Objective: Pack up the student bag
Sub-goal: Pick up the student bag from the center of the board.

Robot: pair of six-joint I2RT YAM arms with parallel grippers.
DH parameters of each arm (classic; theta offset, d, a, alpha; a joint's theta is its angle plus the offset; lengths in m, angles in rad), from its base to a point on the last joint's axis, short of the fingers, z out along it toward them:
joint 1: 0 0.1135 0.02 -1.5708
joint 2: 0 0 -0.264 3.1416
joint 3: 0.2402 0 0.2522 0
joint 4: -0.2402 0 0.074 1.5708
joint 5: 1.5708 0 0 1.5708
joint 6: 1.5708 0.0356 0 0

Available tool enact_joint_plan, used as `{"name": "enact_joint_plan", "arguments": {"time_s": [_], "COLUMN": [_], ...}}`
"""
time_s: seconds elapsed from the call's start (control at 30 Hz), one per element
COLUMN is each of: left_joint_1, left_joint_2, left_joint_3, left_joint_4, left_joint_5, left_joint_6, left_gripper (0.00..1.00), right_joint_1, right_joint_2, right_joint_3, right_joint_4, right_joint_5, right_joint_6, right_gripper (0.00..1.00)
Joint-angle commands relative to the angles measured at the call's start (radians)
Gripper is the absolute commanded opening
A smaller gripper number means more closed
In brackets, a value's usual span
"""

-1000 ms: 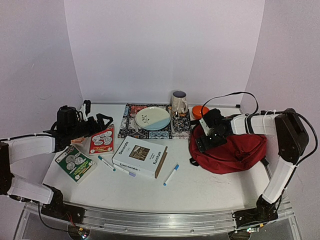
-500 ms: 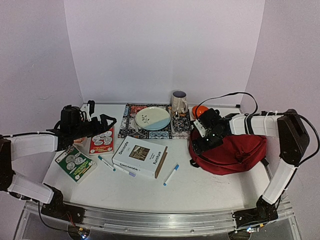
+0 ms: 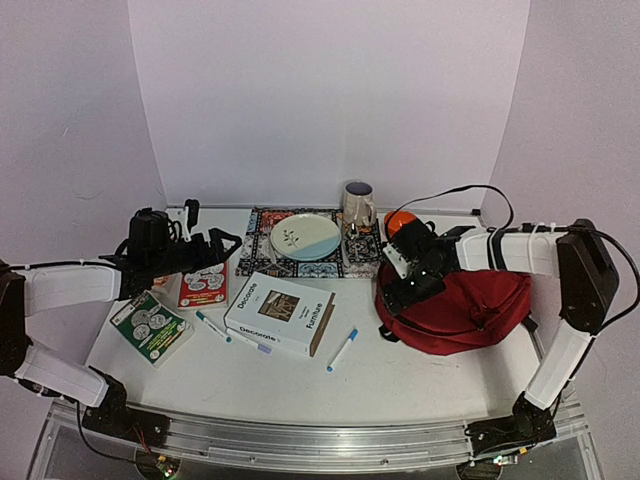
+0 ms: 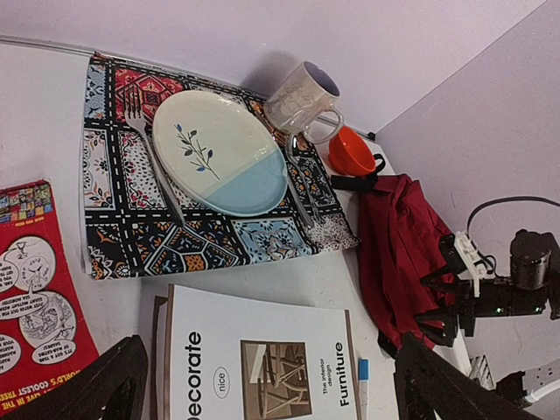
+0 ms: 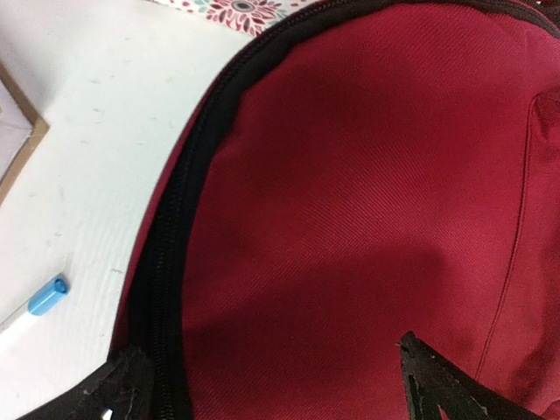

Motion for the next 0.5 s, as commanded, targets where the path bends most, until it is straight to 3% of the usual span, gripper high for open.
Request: {"name": "enact_joint_plan", "arguments": {"time_s": [0.0, 0.13, 0.23, 0.33, 0.43, 0.47], "left_joint_1": [-0.011, -0.019, -0.025, -0.029, -0.034, -0.036], "left_joint_2": [-0.002, -0.002, -0.004, -0.003, 0.005, 0.008], "left_joint_3": [0.043, 0.04, 0.038, 0.039, 0.046, 0.048], "left_joint_4": [0.017, 0.017, 0.017, 0.017, 0.017, 0.017], "left_joint_5": [-0.002, -0.003, -0.004, -0.005, -0.004, -0.004], "left_joint_6": [0.016, 0.013, 0.011, 0.011, 0.012, 0.013], "left_gripper": [0.99, 0.99, 1.0, 0.99, 0.99, 0.99], "right_joint_1": [0.007, 0.006, 0.006, 0.007, 0.02, 0.027], "right_joint_2": [0.085, 0.124, 0.122, 0.085, 0.021, -0.007], "right_joint_3": [-0.007, 0.002, 0.006, 0.005, 0.008, 0.014], "right_joint_4": [-0.025, -0.016, -0.016, -0.017, -0.022, -0.028], "right_joint_5": [0.104, 0.154, 0.157, 0.151, 0.13, 0.124], "right_joint_6": [0.014, 0.009, -0.001, -0.004, -0.008, -0.01], "right_gripper": [0.98, 0.89, 0.62, 0.26, 0.02, 0.0]}}
